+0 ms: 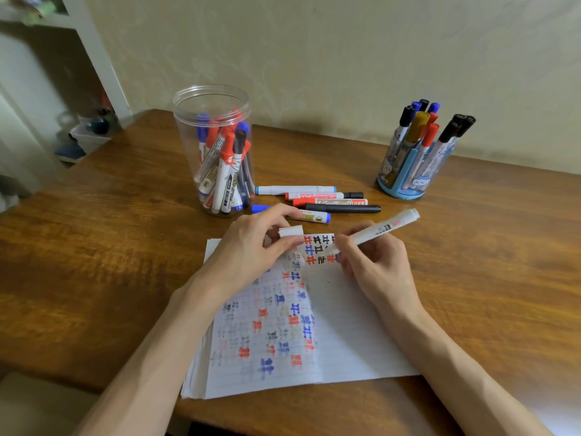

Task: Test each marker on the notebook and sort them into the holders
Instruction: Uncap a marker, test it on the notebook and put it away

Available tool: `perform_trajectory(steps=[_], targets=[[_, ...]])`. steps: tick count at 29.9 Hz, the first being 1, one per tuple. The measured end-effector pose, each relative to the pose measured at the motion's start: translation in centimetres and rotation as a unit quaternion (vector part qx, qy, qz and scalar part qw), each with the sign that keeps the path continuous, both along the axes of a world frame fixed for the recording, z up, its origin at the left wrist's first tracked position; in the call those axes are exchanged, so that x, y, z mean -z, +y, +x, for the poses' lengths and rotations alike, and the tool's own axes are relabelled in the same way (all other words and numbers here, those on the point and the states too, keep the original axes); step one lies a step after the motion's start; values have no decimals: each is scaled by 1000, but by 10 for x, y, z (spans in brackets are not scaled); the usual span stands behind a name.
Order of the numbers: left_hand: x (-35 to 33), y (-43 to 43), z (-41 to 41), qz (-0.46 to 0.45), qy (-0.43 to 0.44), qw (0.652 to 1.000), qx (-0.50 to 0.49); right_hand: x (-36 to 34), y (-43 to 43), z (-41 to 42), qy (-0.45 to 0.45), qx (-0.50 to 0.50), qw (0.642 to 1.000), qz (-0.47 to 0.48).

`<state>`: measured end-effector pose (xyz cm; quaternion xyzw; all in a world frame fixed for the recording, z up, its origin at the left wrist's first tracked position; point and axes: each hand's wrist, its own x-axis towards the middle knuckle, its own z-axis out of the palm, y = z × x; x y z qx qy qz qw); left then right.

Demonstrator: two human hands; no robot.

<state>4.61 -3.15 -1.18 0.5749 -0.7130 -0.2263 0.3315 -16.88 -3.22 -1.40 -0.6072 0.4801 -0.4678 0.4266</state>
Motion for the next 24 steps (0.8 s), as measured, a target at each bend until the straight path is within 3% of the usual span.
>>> perform_trajectory(steps=[4,13,16,20,24], targets=[[-7,5,-5,-4,82,997,10,-6,0,-5,-94,-9,996,10],[-9,7,-8,1,115,992,59,-7,4,-4,-103,-58,993,7],[-7,6,-9,-3,104,993,60,-7,4,-5,-108,-84,990,46],[-9,6,-7,-23,102,994,35,-16,-2,-13,-232,-106,952,171],[-11,7,-6,-7,99,995,30,-15,-8,-26,-166,-63,974,140]])
